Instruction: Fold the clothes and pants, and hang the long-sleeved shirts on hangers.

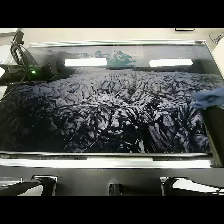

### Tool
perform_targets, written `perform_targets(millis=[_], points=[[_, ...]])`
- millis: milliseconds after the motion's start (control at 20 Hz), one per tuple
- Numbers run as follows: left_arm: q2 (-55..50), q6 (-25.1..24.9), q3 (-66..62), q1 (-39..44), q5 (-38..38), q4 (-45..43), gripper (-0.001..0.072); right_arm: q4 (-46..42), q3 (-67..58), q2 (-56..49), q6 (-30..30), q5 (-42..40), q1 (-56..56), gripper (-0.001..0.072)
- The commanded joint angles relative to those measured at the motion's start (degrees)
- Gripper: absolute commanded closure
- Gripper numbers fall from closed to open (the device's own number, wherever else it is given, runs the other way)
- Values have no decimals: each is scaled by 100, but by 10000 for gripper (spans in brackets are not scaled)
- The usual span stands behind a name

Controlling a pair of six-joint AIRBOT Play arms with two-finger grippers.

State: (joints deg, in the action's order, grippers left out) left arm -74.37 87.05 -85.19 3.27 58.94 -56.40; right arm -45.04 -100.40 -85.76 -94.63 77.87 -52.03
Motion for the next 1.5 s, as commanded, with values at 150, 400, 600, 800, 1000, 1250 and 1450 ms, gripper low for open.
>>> perform_targets(millis=[150, 400, 600, 800, 1000, 1250, 1450], points=[[4, -2, -2, 4, 0, 4, 687, -48, -68, 9, -61, 767, -1399, 678], [4, -7, -2, 4, 0, 2, 687, -258, -66, 258, -393, 1130, -2367, 678], [4, -4, -2, 4, 2, 4, 687, -881, 2, 273, -485, 1445, -2629, 677], [4, -4, -2, 4, 15, 79, 686, -2074, 767, 426, -656, 1788, -2629, 677], [4, -2, -2, 4, 17, 87, 687, -3246, 1788, 640, -625, 1615, -2629, 677], [4, 0, -2, 4, 15, 87, 687, -3359, 2334, 597, -522, 1099, -2629, 675], [4, -2, -2, 4, 11, 87, 687, -3401, 2417, 575, -369, 1126, -2629, 451]])
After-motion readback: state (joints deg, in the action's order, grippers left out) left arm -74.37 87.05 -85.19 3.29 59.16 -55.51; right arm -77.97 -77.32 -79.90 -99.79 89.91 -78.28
